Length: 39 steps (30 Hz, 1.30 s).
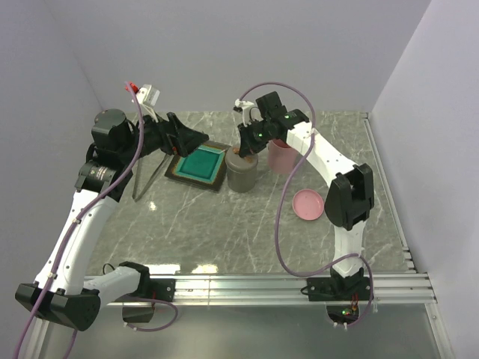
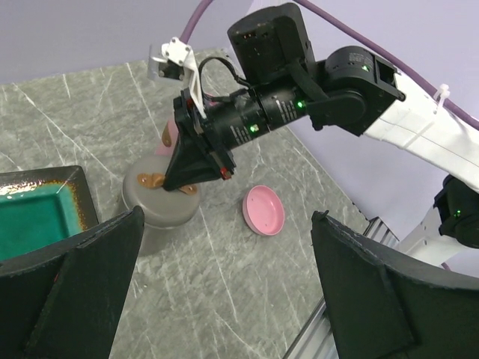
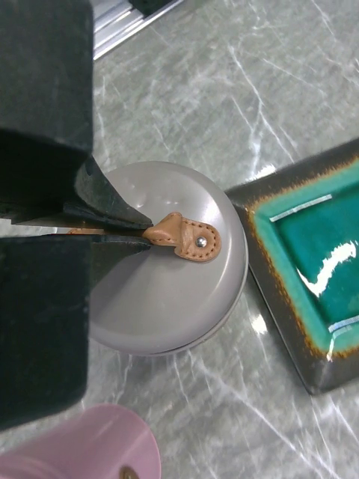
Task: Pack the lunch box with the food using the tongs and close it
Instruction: Move the lunch box, then pick up the lid of the lunch box with the left arm
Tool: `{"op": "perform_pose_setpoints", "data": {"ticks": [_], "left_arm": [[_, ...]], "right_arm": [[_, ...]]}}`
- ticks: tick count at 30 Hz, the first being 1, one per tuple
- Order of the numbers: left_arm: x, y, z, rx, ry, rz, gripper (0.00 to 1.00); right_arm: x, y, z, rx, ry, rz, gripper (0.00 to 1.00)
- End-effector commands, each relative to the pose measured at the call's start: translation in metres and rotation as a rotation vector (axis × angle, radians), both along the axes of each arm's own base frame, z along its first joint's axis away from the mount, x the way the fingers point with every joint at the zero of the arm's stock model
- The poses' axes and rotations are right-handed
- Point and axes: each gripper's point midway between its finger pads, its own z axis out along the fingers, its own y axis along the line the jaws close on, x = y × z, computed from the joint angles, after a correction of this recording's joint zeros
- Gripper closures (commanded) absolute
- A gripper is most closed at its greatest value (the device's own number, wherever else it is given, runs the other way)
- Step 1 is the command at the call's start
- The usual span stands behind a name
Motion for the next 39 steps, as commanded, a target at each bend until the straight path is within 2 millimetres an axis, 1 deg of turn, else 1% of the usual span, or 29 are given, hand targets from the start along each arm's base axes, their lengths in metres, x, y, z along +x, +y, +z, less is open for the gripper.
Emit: {"op": "perform_pose_setpoints", "data": {"ticks": [1,2,4,5,7,15,16,18,19,22,24,25,27,28,30,31,32,33,34,35,36,37,38,39], "left_arm": [[-0.006,-0.001,0.013,-0.020,-0.042,-0.017,0.01],[-0.007,-0.001,0.014,-0.021,-0.045,-0.017,0.00],[-0.007,-0.001,0.013,-0.022,-0.044,-0.023,0.01],[-0.008,-0.002,0.014,-0.024,-0.044,-0.026,0.01],[-0.008,-0.002,0.014,-0.028,-0.044,-0.029,0.01],[-0.009,-0.001,0.017,-0.025,-0.053,-0.028,0.01],[-0.010,-0.002,0.017,-0.024,-0.055,-0.031,0.01],[-0.010,-0.003,0.016,-0.024,-0.056,-0.038,0.01],[-0.011,-0.003,0.016,-0.024,-0.062,-0.043,0.01],[-0.018,-0.008,0.018,-0.019,-0.087,-0.096,0.01],[-0.021,-0.010,0.021,-0.024,-0.101,-0.116,0.00],[-0.020,-0.010,0.021,-0.025,-0.103,-0.117,0.01],[-0.021,-0.010,0.024,-0.023,-0.114,-0.119,0.01],[-0.021,-0.010,0.023,-0.019,-0.118,-0.121,0.01],[-0.024,-0.012,0.024,-0.017,-0.126,-0.144,0.01],[-0.026,-0.013,0.024,-0.011,-0.137,-0.158,0.01],[-0.028,-0.014,0.024,-0.003,-0.149,-0.178,0.00],[-0.036,-0.017,0.023,0.006,-0.160,-0.229,0.01],[-0.038,-0.018,0.021,0.033,-0.191,-0.257,0.01],[-0.041,-0.019,0.014,0.055,-0.190,-0.283,0.00],[-0.046,-0.021,0.009,0.104,-0.242,-0.336,0.01],[-0.047,-0.024,0.002,0.128,-0.249,-0.366,0.01],[-0.047,-0.026,-0.004,0.153,-0.257,-0.383,0.01],[-0.048,-0.027,-0.016,0.204,-0.268,-0.408,0.01]], "right_arm": [[-0.037,0.003,0.009,0.000,0.043,0.052,1.00],[-0.045,0.008,0.005,-0.001,0.050,0.071,1.00],[-0.053,0.009,0.008,0.001,0.037,0.083,1.00],[-0.059,0.012,0.006,-0.003,0.035,0.095,1.00],[-0.063,0.013,0.009,-0.005,0.025,0.098,1.00],[-0.069,0.010,0.007,-0.015,0.038,0.094,1.00],[-0.069,0.009,0.008,-0.014,0.032,0.090,0.94],[-0.070,0.010,0.011,-0.008,0.030,0.087,0.89],[-0.070,0.010,0.016,0.001,0.024,0.084,0.82],[-0.067,0.010,0.030,0.011,-0.015,0.074,0.69],[-0.061,0.007,0.040,0.006,-0.053,0.055,0.64],[-0.060,0.006,0.046,0.010,-0.071,0.050,0.60],[-0.055,0.005,0.061,0.027,-0.102,0.038,0.57],[-0.052,0.005,0.072,0.044,-0.123,0.031,0.54],[-0.048,0.003,0.085,0.057,-0.149,0.020,0.51],[-0.046,0.002,0.097,0.069,-0.173,0.015,0.51],[-0.042,-0.002,0.104,0.077,-0.187,0.001,0.50],[-0.043,-0.006,0.116,0.099,-0.203,-0.010,0.46],[-0.040,-0.009,0.127,0.119,-0.226,-0.020,0.43],[-0.034,-0.024,0.140,0.134,-0.250,-0.056,0.40],[-0.033,-0.031,0.146,0.154,-0.251,-0.068,0.30],[-0.030,-0.041,0.150,0.164,-0.256,-0.084,0.25],[-0.025,-0.063,0.161,0.179,-0.276,-0.127,0.19],[-0.026,-0.074,0.158,0.199,-0.252,-0.135,0.11]]}}
